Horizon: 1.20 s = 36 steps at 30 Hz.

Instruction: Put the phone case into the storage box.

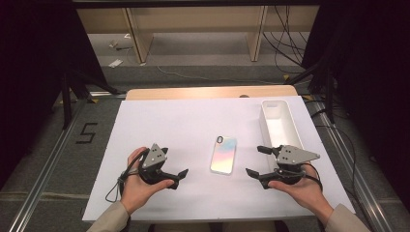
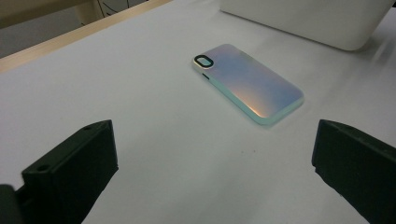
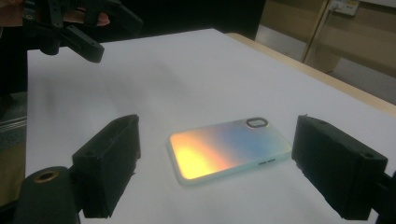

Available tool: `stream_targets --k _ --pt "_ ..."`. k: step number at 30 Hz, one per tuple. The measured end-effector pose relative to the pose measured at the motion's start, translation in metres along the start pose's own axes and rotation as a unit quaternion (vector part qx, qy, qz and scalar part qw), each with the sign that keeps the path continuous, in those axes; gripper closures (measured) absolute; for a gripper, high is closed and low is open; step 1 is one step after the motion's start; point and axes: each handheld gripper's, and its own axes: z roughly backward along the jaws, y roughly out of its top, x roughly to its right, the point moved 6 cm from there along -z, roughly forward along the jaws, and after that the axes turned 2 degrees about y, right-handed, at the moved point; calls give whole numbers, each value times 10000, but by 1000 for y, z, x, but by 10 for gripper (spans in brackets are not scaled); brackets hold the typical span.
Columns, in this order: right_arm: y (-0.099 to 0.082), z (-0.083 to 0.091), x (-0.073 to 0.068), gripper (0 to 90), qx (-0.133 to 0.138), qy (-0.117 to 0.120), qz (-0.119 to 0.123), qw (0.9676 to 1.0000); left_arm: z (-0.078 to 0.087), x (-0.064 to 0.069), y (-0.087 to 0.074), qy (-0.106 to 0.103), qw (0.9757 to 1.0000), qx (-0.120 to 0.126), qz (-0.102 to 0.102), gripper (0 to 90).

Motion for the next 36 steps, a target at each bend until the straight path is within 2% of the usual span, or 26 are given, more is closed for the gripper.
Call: stream_targets --k 14,15,18,19,20,21,22,23,25,26,27,29,33,35,36 --pt "-3 -5 -2 170 -120 12 9 9999 0 -1 0 20 10000 18 11 0" --pt "-4 -5 -2 196 -154 13 28 9999 0 -1 0 21 10000 22 15 0" --pt "-5 -6 -4 447 -314 -5 139 9994 0 -1 0 28 10000 28 24 0" --pt "-5 -6 -4 447 -314 -5 139 9994 0 -1 0 26 10000 23 20 0" --pt "-6 -7 -6 617 -444 32 149 9989 0 -1 0 27 10000 22 20 0" --pt "-7 -8 -6 690 -526 15 121 9985 0 -1 0 24 10000 17 21 0" --pt "-7 -8 -6 690 -526 15 121 9985 0 -1 0 26 10000 18 17 0" --pt "-9 -11 -7 793 -714 7 81 9974 -1 -1 0 26 10000 18 20 0" --pt "-12 -16 -6 872 -939 -83 52 9955 -1 -1 0 26 10000 12 12 0" --pt "-12 -16 -6 872 -939 -83 52 9955 -1 -1 0 25 10000 13 14 0" --pt "-16 -21 -6 900 -1144 -126 -44 9933 -2 -1 0 28 10000 8 13 0" --pt "-18 -24 -6 900 -1209 -150 -58 9925 -2 -1 0 36 10000 5 13 0" --pt "-26 -36 -4 900 -1581 -260 -140 9870 -3 -1 0 39 10000 -3 16 0" --pt "-32 -42 -4 900 -1808 -331 -97 9829 -3 -1 0 36 10000 -16 15 0" --pt "-38 -49 -6 900 -2022 -355 -122 9786 -4 -1 0 34 10000 -19 7 0"
